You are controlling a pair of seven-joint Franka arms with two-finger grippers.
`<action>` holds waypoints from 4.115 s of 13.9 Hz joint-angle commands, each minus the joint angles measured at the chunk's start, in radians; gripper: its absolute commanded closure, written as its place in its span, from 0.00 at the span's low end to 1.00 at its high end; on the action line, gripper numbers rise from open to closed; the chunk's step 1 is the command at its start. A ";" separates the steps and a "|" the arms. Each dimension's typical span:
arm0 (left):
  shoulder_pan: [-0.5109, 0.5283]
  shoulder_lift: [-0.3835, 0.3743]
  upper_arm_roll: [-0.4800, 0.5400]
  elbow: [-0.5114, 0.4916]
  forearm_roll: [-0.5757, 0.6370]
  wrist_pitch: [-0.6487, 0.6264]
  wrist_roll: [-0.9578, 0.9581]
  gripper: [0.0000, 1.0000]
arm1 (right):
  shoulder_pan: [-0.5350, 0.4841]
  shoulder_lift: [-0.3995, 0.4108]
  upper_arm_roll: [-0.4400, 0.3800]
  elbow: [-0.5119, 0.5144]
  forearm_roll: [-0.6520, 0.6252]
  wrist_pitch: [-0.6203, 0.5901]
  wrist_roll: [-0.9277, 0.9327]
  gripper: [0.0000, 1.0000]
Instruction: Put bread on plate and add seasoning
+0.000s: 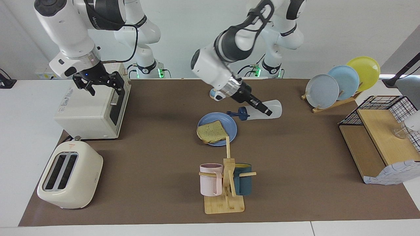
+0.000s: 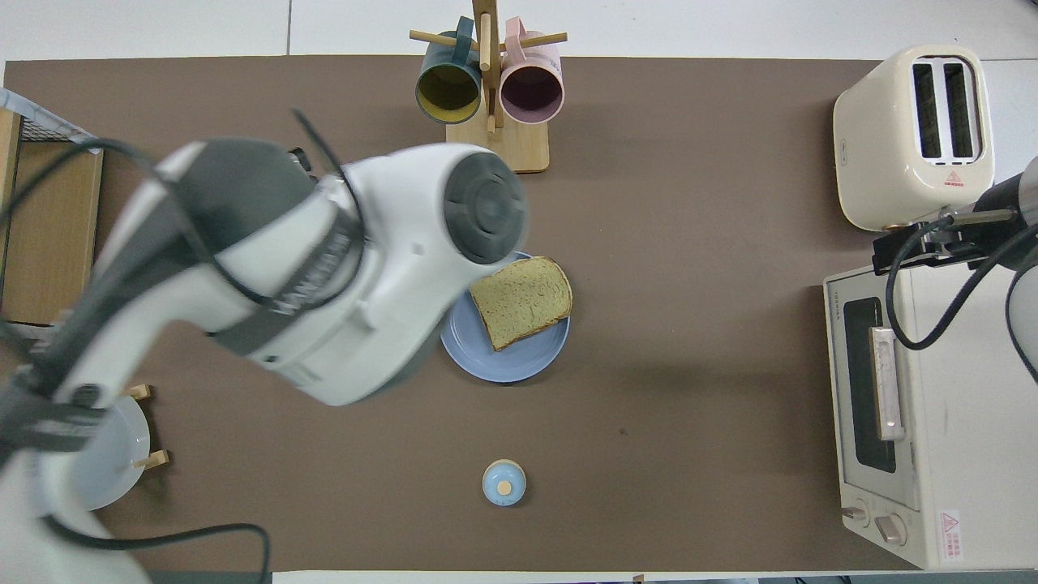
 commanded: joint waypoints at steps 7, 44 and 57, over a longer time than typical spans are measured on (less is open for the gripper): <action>0.314 -0.091 -0.015 -0.412 -0.532 0.929 -0.112 1.00 | -0.001 -0.022 0.005 -0.016 -0.003 -0.012 -0.026 0.00; 0.321 0.399 -0.015 -0.332 -0.518 1.490 -0.155 0.20 | 0.000 -0.023 0.006 -0.018 -0.001 -0.024 -0.025 0.00; 0.350 0.351 -0.015 -0.444 -0.520 1.542 -0.153 0.00 | 0.000 -0.023 0.006 -0.018 -0.001 -0.024 -0.026 0.00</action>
